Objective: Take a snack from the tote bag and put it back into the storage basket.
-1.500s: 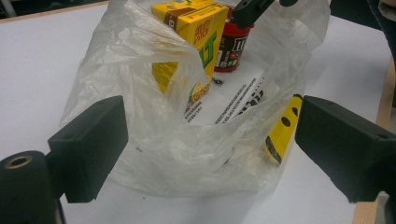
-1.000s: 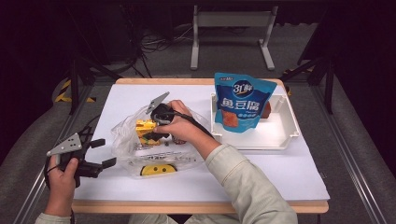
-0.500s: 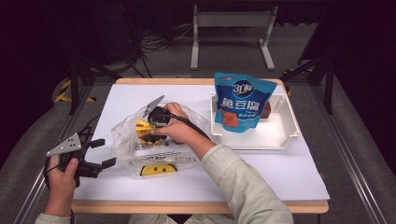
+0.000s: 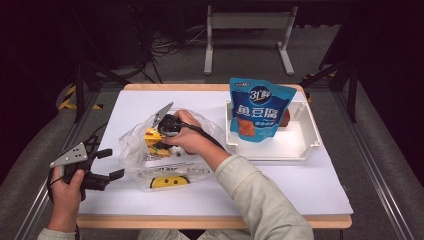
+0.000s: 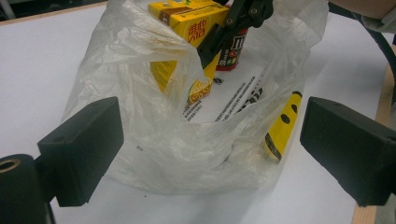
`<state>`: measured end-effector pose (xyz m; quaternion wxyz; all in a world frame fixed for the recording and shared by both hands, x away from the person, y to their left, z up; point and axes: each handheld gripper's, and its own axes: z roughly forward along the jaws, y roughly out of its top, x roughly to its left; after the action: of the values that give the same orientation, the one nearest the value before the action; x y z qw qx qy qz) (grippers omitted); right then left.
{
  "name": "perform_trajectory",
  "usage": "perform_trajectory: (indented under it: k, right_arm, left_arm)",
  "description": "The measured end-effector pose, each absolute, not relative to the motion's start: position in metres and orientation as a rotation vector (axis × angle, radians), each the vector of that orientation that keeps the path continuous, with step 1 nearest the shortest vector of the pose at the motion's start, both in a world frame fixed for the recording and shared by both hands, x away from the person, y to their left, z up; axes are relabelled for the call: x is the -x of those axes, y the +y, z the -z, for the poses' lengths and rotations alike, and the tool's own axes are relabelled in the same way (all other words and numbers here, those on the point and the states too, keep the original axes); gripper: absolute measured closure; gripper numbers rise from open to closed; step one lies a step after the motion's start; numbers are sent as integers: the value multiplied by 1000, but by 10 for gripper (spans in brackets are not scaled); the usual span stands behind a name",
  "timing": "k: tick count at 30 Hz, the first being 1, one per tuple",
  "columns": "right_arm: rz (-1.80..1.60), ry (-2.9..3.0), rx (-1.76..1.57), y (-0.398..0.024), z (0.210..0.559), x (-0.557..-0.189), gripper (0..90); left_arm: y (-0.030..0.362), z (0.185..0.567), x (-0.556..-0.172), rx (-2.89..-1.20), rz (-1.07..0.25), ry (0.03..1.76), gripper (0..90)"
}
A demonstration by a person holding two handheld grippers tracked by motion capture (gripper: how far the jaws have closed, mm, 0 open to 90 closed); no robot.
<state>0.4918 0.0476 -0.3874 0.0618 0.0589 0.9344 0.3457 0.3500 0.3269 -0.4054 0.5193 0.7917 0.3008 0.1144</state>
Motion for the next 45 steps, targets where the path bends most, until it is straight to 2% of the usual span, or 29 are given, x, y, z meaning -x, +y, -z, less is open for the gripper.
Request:
perform_trajectory:
  k: [20, 45]
  right_arm:
    - [-1133, 2768, -165, 36, 359, -479, 552]
    - [-1210, 2715, -106, -14, 298, -454, 552]
  left_arm:
    - [327, 406, -350, -1895, -275, 722, 67]
    - [325, 406, -352, -1903, -265, 727, 54]
